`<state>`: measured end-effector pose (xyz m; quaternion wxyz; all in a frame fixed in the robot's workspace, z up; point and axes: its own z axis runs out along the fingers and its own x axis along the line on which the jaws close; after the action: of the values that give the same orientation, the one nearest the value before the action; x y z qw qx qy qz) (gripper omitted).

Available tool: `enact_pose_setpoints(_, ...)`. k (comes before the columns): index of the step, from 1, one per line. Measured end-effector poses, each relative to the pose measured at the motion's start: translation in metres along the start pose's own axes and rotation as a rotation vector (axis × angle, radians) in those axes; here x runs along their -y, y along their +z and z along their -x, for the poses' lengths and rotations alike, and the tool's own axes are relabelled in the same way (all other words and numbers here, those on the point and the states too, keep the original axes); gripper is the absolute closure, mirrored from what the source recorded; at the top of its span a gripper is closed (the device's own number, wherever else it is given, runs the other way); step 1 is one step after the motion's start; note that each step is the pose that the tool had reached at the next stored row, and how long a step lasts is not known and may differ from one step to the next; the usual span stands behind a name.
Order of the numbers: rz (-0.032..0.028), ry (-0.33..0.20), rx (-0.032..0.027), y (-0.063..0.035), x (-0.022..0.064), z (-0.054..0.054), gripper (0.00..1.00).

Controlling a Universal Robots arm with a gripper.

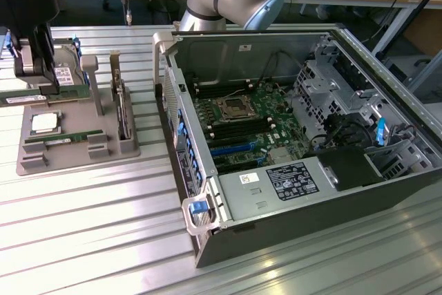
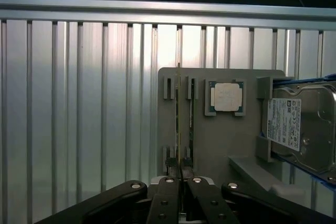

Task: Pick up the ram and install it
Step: 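Pick up the ram and move it above insertion slot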

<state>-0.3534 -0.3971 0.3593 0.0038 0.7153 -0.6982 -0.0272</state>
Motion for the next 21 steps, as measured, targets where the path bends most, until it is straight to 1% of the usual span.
enact_pose_setpoints(21, 0.0001, 0.0, 0.0002, -0.0134, -0.0006, 0.0, 0.88)
